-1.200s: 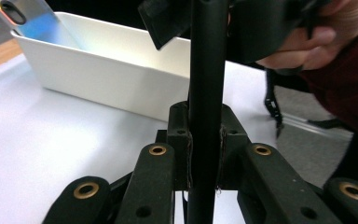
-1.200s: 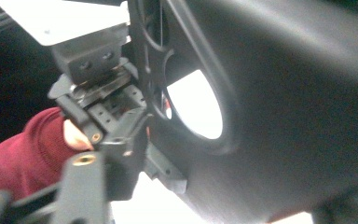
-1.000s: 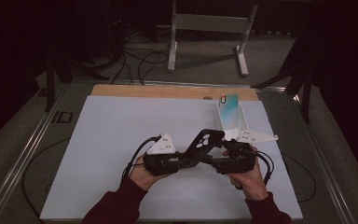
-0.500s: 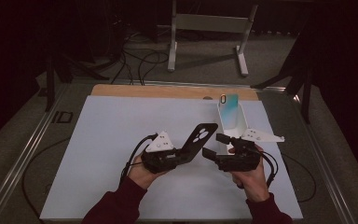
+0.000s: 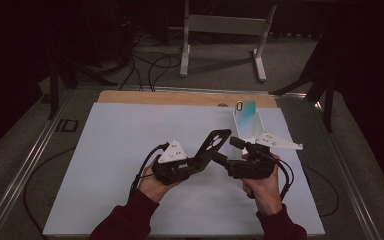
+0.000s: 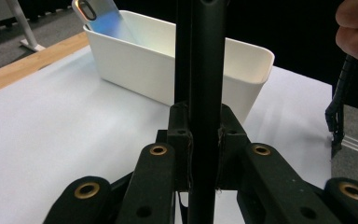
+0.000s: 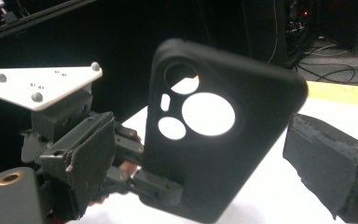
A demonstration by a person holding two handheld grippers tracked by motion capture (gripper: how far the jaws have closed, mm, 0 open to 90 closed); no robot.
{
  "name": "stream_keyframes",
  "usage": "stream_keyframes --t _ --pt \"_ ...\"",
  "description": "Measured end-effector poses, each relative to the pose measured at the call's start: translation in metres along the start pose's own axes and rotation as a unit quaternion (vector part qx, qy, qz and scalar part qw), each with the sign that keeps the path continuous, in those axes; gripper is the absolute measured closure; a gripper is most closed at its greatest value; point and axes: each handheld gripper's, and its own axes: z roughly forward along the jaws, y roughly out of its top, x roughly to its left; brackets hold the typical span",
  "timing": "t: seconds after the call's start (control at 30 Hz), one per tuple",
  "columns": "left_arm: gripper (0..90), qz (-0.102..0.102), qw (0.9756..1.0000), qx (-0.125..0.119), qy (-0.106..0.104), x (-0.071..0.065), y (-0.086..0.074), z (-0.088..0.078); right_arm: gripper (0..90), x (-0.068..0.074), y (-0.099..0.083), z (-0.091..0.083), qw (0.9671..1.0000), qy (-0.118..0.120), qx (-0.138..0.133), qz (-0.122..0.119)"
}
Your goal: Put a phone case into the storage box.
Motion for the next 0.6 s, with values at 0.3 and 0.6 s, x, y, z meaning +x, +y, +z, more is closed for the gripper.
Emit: stream_keyframes --t 0.3,0.6 --pt "80.7 0.000 1.0000 -0.001 0.008 -0.002 0.000 0.002 9.0 0.003 0.003 0.006 0.9997 -0.023 -0.006 0.011" --pt "80.7 0.000 1.0000 -0.004 0.001 -0.006 0.000 0.006 7.8 -0.001 0.003 0.011 0.9979 -0.049 -0.015 0.040"
